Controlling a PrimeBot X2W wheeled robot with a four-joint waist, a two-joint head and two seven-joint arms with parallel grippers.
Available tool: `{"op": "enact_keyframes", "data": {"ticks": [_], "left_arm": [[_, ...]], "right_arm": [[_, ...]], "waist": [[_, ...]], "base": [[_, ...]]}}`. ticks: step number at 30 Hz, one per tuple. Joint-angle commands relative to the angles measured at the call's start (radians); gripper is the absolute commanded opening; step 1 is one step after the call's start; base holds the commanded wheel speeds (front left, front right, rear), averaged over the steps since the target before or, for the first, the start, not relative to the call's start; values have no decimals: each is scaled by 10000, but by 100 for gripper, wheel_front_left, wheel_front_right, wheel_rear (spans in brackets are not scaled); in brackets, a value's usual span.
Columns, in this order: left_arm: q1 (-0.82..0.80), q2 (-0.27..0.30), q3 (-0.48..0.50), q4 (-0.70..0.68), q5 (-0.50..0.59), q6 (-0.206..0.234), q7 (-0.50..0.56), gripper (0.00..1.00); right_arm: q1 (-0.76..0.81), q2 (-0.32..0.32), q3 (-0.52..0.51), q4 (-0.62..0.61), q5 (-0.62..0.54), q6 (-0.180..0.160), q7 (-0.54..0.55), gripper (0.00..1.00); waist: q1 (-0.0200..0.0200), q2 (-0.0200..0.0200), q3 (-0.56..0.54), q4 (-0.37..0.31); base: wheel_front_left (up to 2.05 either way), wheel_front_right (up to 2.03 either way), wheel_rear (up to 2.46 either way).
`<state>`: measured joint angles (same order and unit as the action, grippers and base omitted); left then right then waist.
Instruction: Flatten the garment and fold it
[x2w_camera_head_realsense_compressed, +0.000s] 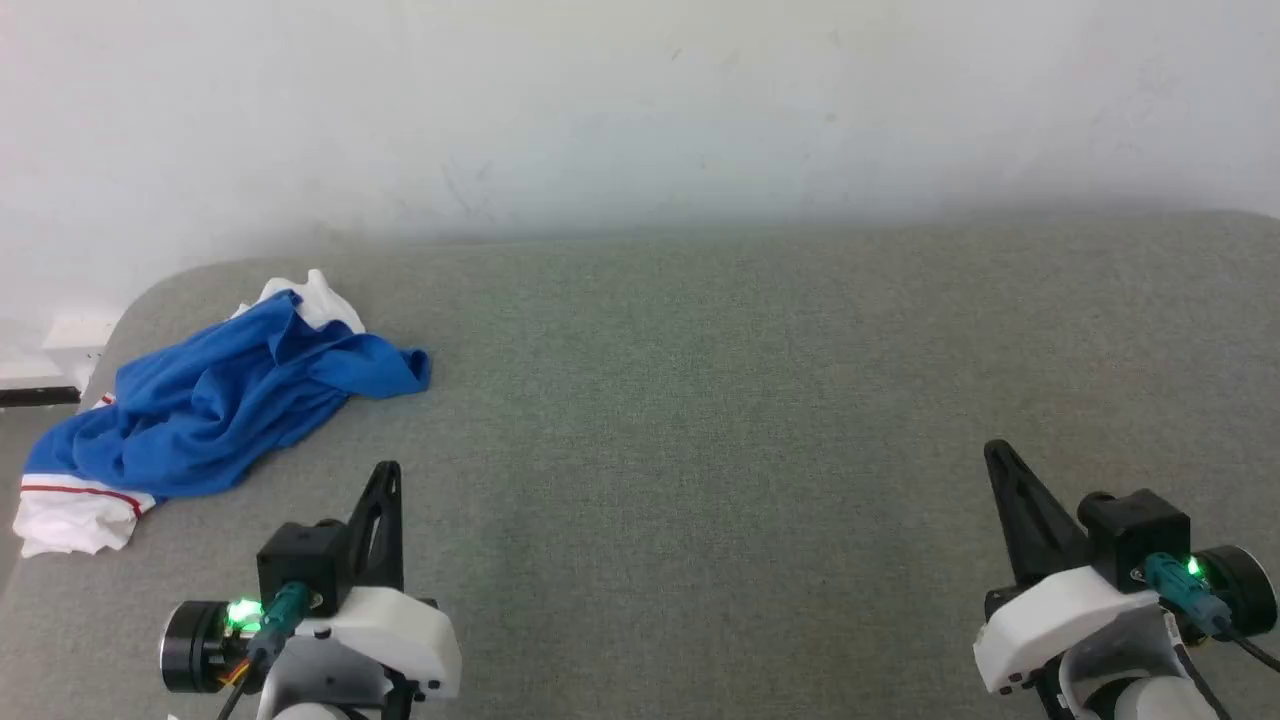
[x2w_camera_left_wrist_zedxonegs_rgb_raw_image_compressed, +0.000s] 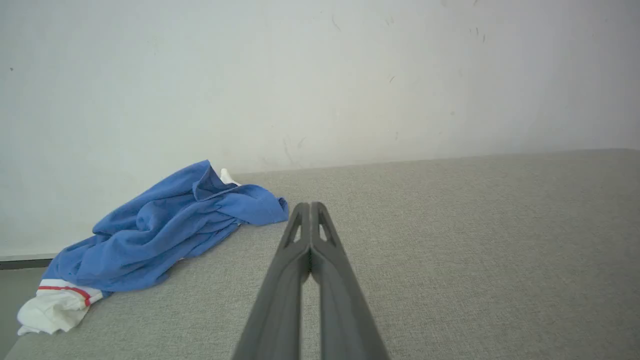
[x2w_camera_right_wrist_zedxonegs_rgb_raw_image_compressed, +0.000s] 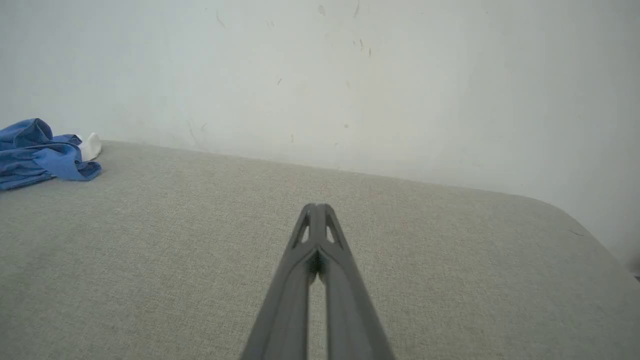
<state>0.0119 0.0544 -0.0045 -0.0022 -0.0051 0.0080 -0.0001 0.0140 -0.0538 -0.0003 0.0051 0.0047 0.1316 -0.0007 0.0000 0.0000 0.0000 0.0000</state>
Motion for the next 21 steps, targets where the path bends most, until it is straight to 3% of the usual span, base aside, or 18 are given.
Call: {"op": "enact_keyframes", "data": {"ticks": [1,21], "left_arm": [[-119,-42,45,22,51,-80,1,0],[-119,-42,45,22,51,-80,1,0]], "right_arm": [[-140,36,3,-51,-47,-9,7,0],[-140,36,3,-51,-47,-9,7,0]], "waist": [[0,0,0,0],[0,0,0,0]], "base": [[0,0,0],[0,0,0]]}}
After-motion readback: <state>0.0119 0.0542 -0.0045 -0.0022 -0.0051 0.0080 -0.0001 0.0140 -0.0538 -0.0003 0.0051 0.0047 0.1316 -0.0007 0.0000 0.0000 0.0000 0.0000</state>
